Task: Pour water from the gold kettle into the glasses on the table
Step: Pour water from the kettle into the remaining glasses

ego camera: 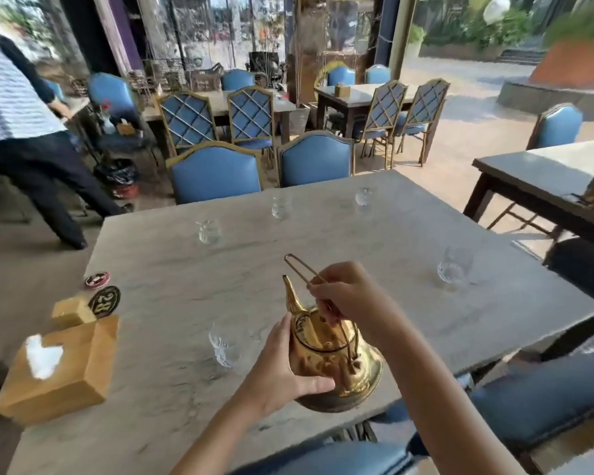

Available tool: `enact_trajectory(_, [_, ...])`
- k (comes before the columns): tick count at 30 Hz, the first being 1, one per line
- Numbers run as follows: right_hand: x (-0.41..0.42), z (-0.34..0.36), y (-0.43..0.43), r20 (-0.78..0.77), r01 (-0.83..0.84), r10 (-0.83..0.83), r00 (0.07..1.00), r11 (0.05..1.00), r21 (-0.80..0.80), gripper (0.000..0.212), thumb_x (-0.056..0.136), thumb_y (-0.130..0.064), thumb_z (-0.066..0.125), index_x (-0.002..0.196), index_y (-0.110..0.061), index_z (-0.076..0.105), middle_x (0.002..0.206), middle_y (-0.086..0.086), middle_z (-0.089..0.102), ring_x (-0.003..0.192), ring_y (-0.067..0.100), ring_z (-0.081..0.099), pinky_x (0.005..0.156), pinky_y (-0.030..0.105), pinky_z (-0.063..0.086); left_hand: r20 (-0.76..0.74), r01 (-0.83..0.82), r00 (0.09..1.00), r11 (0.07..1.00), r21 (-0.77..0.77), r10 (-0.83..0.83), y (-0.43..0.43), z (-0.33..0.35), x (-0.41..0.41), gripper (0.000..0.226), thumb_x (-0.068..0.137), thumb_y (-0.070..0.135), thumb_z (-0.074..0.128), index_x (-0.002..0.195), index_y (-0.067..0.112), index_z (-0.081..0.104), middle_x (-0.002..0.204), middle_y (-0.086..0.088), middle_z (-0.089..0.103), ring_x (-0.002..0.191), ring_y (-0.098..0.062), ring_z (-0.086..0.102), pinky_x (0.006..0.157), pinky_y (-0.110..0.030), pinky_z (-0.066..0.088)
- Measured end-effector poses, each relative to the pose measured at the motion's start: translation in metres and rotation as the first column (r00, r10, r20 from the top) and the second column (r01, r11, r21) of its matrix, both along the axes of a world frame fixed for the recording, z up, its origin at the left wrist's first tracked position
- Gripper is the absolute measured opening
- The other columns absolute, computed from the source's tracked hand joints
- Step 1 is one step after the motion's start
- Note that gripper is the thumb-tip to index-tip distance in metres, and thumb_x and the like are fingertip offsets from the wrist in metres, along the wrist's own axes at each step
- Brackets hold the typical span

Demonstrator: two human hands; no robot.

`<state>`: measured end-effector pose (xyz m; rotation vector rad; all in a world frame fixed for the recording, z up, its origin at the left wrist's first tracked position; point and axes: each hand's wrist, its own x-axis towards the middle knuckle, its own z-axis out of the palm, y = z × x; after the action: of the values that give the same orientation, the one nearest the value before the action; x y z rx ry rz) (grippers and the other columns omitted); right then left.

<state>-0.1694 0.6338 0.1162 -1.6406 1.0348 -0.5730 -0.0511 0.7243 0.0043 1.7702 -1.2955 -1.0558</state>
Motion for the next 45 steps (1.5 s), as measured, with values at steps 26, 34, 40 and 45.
enact_trajectory(26, [0.087, 0.002, -0.07, -0.641, -0.759, 0.482, 0.597, 0.598, -0.258, 0.006, 0.093, -0.011, 0.051, 0.095, -0.005, 0.051, 0.093, 0.006, 0.044, 0.078, 0.021, 0.046, 0.055, 0.026, 0.035, -0.481, -0.542, 0.622, 0.783, 0.304, 0.617, -0.044, 0.009, -0.046, 0.028, 0.08, 0.041, 0.076, 0.099, 0.02, 0.07, 0.092, 0.0, 0.076, 0.089, -0.017, 0.065, 0.073, -0.027, 0.045])
enact_trajectory(34, [0.115, 0.008, -0.059, -0.69, -0.827, 0.493, 0.53, 0.48, -0.292, 0.015, 0.093, -0.011, 0.054, 0.103, 0.0, 0.056, 0.095, 0.012, 0.053, 0.076, 0.02, 0.046, 0.049, 0.022, 0.032, -0.523, -0.566, 0.604, 0.785, 0.25, 0.602, -0.04, 0.017, -0.047, 0.044, 0.063, 0.033, 0.089, 0.1, 0.017, 0.072, 0.088, 0.004, 0.078, 0.092, -0.016, 0.073, 0.113, -0.048, 0.037])
enact_trajectory(40, [0.136, 0.014, -0.042, -0.751, -0.854, 0.461, 0.473, 0.45, -0.261, 0.026, 0.094, -0.009, 0.05, 0.115, 0.003, 0.057, 0.12, 0.017, 0.058, 0.096, 0.031, 0.058, 0.067, 0.029, 0.04, -0.585, -0.562, 0.581, 0.799, 0.214, 0.566, -0.028, 0.027, -0.036, 0.022, 0.08, 0.027, 0.077, 0.09, 0.011, 0.067, 0.062, 0.01, 0.07, 0.051, 0.001, 0.063, 0.095, -0.037, 0.046])
enact_trajectory(45, [0.149, 0.012, -0.03, -0.82, -0.891, 0.401, 0.409, 0.371, -0.263, 0.012, 0.093, -0.004, 0.048, 0.082, -0.002, 0.054, 0.098, 0.015, 0.057, 0.076, 0.025, 0.053, 0.046, 0.024, 0.035, -0.646, -0.563, 0.53, 0.798, 0.217, 0.55, -0.022, 0.033, -0.033, 0.013, 0.086, 0.02, 0.071, 0.078, 0.013, 0.064, 0.05, 0.012, 0.065, 0.043, 0.003, 0.06, 0.064, -0.024, 0.04])
